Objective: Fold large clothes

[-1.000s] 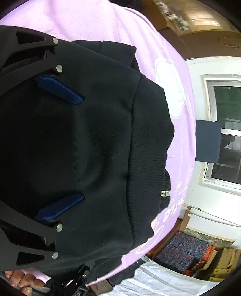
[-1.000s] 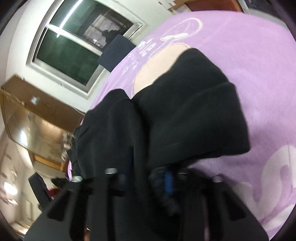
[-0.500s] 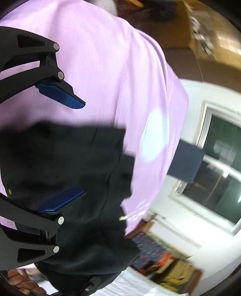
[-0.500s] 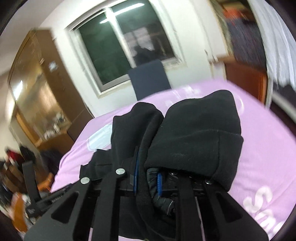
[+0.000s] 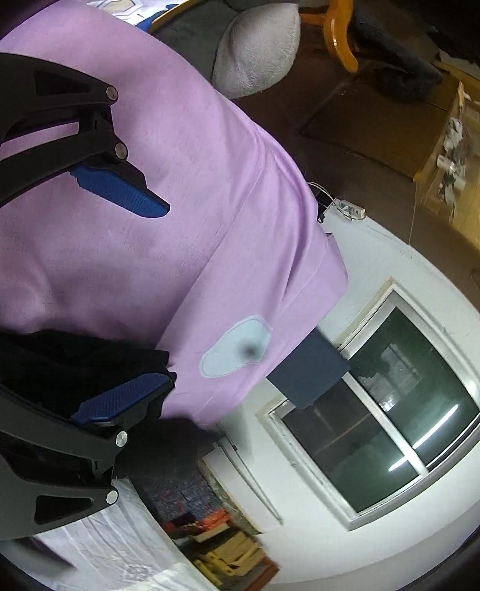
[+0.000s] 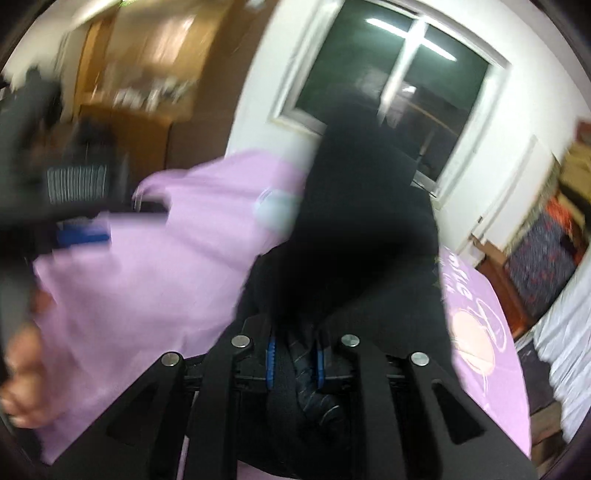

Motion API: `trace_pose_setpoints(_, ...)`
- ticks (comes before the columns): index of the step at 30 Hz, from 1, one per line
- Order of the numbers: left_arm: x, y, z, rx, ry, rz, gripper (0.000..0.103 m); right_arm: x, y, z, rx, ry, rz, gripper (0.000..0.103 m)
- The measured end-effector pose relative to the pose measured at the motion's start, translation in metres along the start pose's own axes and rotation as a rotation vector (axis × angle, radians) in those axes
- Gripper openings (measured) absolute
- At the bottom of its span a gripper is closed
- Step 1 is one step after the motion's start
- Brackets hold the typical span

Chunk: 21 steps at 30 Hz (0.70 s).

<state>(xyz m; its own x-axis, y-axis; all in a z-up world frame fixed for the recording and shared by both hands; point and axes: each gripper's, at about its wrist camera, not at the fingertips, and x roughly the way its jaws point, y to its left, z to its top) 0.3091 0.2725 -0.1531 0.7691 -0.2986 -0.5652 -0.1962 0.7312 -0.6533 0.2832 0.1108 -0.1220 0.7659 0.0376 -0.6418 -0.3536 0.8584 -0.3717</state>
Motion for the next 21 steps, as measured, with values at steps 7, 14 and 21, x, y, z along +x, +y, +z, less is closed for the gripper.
trace_pose_setpoints(7, 0.012, -0.01, 0.0, 0.045, 0.032, 0.016, 0.086, 0.009, 0.045, -0.014, -0.102, 0.03, 0.044, 0.019)
trace_pose_setpoints(14, 0.026, -0.013, -0.01, 0.121, 0.078, 0.13, 0.086, -0.024, 0.036, -0.013, -0.103, -0.048, 0.143, 0.043)
trace_pose_setpoints(21, 0.025, -0.018, -0.012, 0.158, 0.05, 0.195, 0.086, -0.097, -0.048, -0.021, 0.131, -0.219, 0.327, 0.043)
